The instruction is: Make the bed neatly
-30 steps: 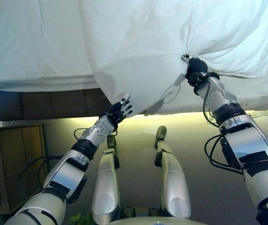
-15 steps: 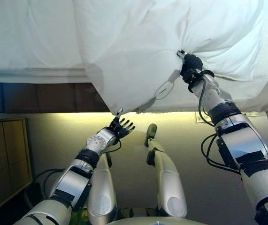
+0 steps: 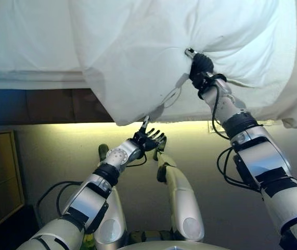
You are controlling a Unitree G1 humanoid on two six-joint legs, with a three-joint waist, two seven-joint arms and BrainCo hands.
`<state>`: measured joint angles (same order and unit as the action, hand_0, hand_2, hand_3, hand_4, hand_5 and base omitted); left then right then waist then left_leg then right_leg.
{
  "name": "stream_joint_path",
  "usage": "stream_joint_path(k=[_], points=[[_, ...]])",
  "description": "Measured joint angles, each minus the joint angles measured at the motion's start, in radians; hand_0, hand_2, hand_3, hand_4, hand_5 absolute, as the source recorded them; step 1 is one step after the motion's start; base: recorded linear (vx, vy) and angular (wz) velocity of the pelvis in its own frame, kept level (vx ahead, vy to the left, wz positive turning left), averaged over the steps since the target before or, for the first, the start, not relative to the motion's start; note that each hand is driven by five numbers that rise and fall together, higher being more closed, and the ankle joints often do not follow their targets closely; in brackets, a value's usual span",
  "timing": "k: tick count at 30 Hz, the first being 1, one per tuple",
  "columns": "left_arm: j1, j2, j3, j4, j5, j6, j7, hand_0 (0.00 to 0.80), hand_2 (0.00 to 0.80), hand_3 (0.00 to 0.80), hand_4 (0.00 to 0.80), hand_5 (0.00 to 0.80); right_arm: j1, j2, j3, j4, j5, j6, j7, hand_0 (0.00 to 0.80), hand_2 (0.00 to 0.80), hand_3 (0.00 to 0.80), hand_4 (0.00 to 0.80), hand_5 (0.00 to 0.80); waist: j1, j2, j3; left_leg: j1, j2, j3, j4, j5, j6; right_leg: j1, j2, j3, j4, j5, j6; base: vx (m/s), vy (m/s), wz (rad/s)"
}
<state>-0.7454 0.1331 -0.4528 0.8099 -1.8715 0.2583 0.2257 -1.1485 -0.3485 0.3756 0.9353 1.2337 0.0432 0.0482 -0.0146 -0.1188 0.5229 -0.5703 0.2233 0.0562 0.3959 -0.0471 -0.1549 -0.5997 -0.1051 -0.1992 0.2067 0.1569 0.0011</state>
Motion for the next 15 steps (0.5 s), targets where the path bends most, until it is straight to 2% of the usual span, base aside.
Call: stream_joint_path(k=[4,9,15], points=[[-0.064,-0.001,0.001,0.000,-0.013,-0.038,-0.034,0.000,0.000,0.000,0.000,0.000,0.004,0.038,0.000,-0.059,0.052,0.004,0.009,0.800,0.800,0.800,0.800,0.800,-0.017,-0.003,0.000,0.002,0.001,0.021,0.002,-0.004,-0.001,-0.010,0.007,0.018,0.000,0.004,-0.004,0.011,0.074,-0.13],[-0.094,-0.006,0.003,0.002,-0.050,-0.113,-0.079,0.000,0.000,0.000,0.000,0.000,0.020,0.085,0.039,-0.201,0.079,0.055,0.008,0.800,0.800,0.800,0.800,0.800,-0.050,-0.004,0.000,0.026,0.002,0.045,0.000,-0.011,-0.007,-0.014,0.012,0.053,0.006,0.012,-0.009,0.014,0.089,-0.20],[-0.095,-0.026,0.005,0.006,-0.076,-0.207,-0.183,0.000,0.000,0.000,0.000,0.000,0.078,0.092,0.055,-0.288,0.084,0.083,-0.003,0.800,0.800,0.800,0.800,0.800,-0.053,-0.004,0.000,0.044,0.000,0.053,-0.005,-0.016,-0.006,-0.013,0.012,0.070,0.017,0.012,-0.009,0.007,0.054,-0.06]])
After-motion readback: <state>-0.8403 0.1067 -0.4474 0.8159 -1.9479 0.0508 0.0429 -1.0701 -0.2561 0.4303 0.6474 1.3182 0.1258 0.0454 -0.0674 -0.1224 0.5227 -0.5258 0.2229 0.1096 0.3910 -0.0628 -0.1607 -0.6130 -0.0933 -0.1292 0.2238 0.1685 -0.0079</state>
